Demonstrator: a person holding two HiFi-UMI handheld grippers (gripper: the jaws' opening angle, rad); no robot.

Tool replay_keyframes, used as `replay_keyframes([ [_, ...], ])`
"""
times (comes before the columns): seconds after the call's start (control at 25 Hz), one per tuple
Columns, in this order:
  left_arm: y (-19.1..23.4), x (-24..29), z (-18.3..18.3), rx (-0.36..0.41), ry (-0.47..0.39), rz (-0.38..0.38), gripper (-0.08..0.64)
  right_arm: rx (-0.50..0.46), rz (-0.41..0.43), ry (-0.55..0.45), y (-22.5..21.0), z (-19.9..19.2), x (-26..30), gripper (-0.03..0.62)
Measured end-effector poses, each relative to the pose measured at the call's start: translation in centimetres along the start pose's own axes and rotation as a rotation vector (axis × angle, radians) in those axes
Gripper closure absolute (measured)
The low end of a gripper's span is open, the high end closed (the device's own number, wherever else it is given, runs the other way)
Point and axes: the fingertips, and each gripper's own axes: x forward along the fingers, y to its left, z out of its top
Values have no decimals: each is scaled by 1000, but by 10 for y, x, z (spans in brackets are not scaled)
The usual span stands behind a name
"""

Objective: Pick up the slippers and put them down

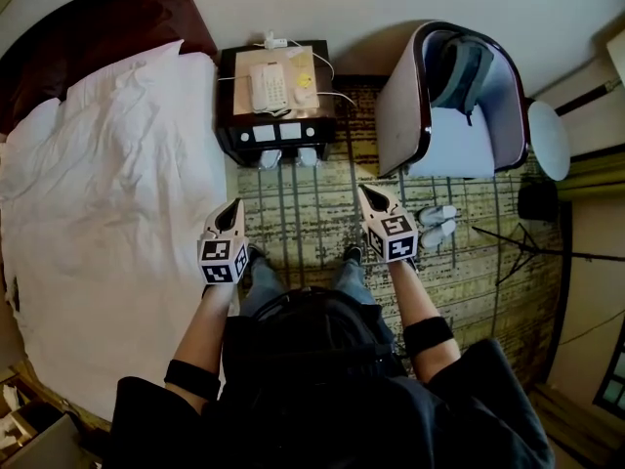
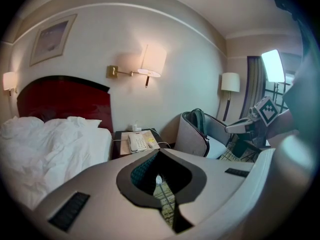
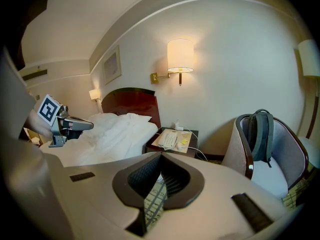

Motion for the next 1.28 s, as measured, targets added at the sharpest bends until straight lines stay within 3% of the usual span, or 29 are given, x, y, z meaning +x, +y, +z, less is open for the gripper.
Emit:
replay_keyframes([
  [0.4, -10, 12, -7, 40, 34, -47, 560, 14, 11, 24, 12, -15, 13, 589],
  [0.6, -7, 33, -15, 87, 59, -75, 560, 78, -20, 60, 10, -44, 40, 551],
  [0.68, -8, 45, -21, 102, 77, -96, 560, 108, -17, 84, 9, -60, 56, 502],
  [1.04, -16, 129, -77, 199, 170, -232, 560, 376, -45, 135, 0, -145, 145, 289],
  [1.28, -23, 199, -127, 218, 208, -279, 560, 596, -65, 97, -32, -204, 221, 238],
])
